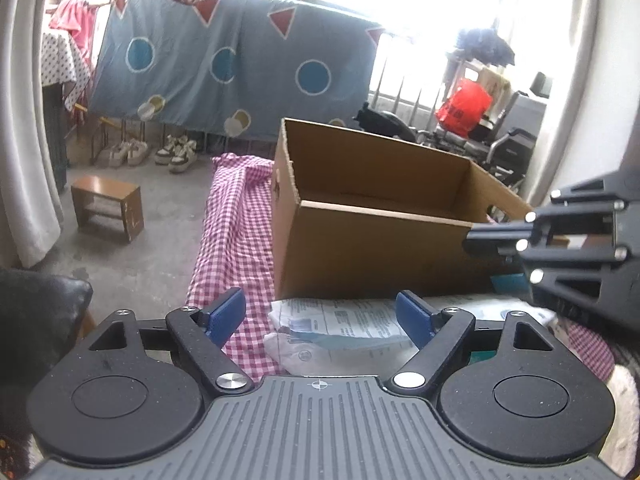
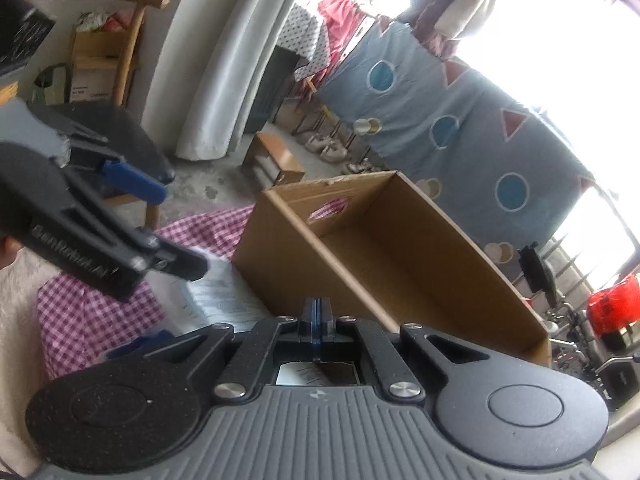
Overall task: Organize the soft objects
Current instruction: 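Close the left gripper on the mask bag while the right gripper grasps it too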
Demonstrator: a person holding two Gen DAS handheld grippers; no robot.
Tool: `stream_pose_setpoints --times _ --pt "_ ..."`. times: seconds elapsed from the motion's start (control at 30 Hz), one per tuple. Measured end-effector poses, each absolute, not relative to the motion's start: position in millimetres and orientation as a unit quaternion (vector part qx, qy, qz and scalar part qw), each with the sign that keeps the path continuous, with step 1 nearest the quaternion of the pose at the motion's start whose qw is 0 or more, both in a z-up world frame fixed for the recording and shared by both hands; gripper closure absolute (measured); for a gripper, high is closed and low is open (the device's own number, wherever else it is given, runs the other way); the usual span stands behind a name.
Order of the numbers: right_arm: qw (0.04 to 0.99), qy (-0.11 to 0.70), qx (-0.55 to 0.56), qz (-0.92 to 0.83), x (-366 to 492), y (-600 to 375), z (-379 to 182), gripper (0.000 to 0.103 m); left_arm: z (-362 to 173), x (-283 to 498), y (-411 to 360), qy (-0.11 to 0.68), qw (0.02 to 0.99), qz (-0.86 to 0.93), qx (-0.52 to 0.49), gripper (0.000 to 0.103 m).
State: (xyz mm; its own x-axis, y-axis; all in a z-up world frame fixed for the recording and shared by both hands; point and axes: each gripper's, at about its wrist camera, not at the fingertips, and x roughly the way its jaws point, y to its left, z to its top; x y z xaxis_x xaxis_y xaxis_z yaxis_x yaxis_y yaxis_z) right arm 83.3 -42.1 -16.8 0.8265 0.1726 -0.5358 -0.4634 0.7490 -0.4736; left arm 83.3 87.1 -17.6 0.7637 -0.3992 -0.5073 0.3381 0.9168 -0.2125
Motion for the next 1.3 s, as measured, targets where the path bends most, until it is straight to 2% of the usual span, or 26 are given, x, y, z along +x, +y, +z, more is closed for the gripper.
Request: stream_pose_setpoints --times 0.1,0.2,0.33,0.37,0.4,0.53,0.6,0.77,0.9,1.13,1.2,1.27,1.3 --pt "0.913 0.239 -0.282 0.175 80.0 -51.3 -8.5 0.102 -16.1 76.1 80.0 0.281 0.937 -0.207 -0.023 0.016" --pt "0.928 0.263 -0.201 0.170 78.8 -74.3 4.4 0.101 -17.3 65.0 71.1 0.270 0.940 -0.207 0.026 0.011" --pt "0.939 0.262 -0.175 0.140 66.9 -98.3 12.6 0.099 -22.7 58.9 53.9 0.262 0.941 -0.195 0.091 0.011" --pt "0.940 0.265 -0.173 0.130 61.9 -104.0 11.5 0.094 -23.6 58.8 49.7 0.259 0.940 -0.195 0.104 0.011" --pt "0.939 0.271 -0.171 0.123 58.7 -108.6 10.0 0.083 -24.3 58.8 45.5 0.255 0.940 -0.195 0.115 0.011" --pt "0.937 0.292 -0.159 0.108 47.6 -121.9 1.0 0.068 -28.7 59.2 30.8 0.245 0.939 -0.182 0.157 0.010" --pt "0.938 0.290 -0.157 0.105 43.1 -123.0 -1.5 0.051 -31.2 61.0 23.0 0.240 0.939 -0.168 0.182 0.010" --pt "0.936 0.279 -0.177 0.118 36.2 -115.9 -12.0 0.047 -28.7 65.8 19.6 0.233 0.941 -0.157 0.191 0.010" --pt "0.931 0.268 -0.211 0.133 34.9 -107.1 -18.2 0.036 -28.8 66.7 16.2 0.234 0.939 -0.157 0.197 0.010" --pt "0.903 0.237 -0.327 0.143 33.8 -84.7 -43.7 0.041 -30.3 69.1 16.9 0.248 0.938 -0.159 0.185 0.010" --pt "0.892 0.231 -0.360 0.147 34.7 -78.6 -50.8 0.054 -30.0 70.2 18.5 0.252 0.938 -0.159 0.178 0.010" --pt "0.884 0.231 -0.377 0.150 35.9 -74.8 -55.1 0.060 -29.4 70.6 20.9 0.256 0.938 -0.159 0.170 0.010" --pt "0.883 0.231 -0.381 0.150 36.8 -73.8 -57.2 0.068 -28.7 70.5 22.5 0.257 0.938 -0.159 0.167 0.010"
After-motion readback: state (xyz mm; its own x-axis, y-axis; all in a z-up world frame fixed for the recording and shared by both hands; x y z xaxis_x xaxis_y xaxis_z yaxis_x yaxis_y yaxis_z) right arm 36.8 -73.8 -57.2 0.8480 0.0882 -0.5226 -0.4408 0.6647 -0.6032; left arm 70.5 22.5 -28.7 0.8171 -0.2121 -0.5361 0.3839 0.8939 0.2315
